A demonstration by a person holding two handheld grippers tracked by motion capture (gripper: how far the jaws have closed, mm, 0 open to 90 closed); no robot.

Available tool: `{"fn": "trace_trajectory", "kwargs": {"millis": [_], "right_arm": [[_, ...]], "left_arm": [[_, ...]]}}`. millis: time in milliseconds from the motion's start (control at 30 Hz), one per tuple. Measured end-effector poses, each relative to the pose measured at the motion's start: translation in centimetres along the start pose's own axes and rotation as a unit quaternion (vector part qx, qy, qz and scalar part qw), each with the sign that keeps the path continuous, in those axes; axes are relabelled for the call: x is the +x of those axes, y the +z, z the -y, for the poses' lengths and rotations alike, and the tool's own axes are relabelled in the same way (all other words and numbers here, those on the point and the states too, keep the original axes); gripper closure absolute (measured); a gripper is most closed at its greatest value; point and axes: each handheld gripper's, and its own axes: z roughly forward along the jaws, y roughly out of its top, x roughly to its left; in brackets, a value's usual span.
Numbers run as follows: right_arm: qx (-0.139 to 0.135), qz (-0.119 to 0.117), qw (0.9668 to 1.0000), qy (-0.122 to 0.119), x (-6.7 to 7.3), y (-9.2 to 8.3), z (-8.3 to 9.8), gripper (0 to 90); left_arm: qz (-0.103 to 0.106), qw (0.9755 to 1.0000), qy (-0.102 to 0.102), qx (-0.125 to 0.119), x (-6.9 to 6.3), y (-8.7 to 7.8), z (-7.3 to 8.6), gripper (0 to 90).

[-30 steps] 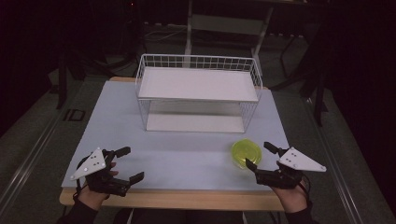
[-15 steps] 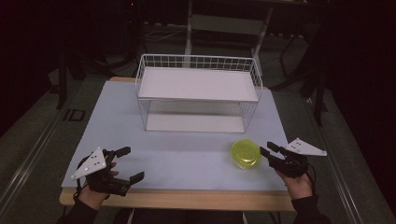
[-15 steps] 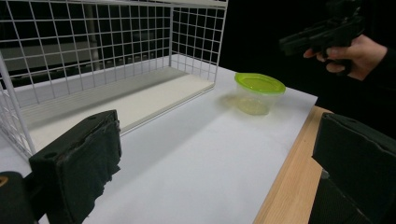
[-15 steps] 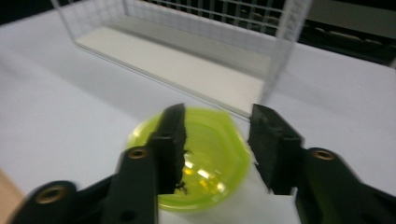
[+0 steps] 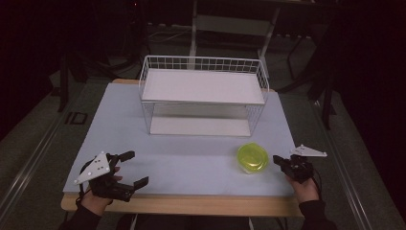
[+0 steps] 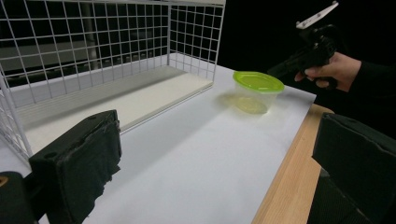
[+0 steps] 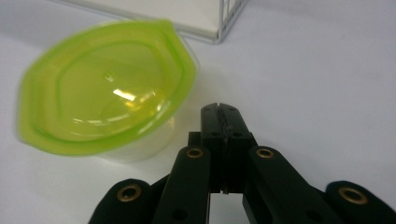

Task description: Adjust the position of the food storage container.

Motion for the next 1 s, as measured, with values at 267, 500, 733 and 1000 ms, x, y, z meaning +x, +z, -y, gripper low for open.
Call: {"fn": "trace_trajectory", "kwargs": {"millis": [267, 500, 733, 1000], "right_arm": [[0.039, -0.008, 0.9991, -0.016, 0.7, 2.2, 0.7, 89.9], [0.060, -0.024, 0.9973, -0.034, 2.1, 3.6, 0.4, 89.9], [0.069, -0.048, 0.9952, -0.050, 3.6, 4.5, 0.1, 89.9], [0.070, -0.074, 0.9921, -0.073, 5.8, 5.7, -0.8, 89.9]], "left_arm": [[0.001, 1.0000, 0.000, -0.002, 0.0, 0.0, 0.0, 2.1], [0.000, 1.0000, 0.000, -0.002, 0.0, 0.0, 0.0, 2.1], [0.000, 1.0000, 0.003, 0.000, 0.0, 0.0, 0.0, 2.1], [0.001, 1.0000, 0.004, -0.001, 0.0, 0.0, 0.0, 2.1]]}}
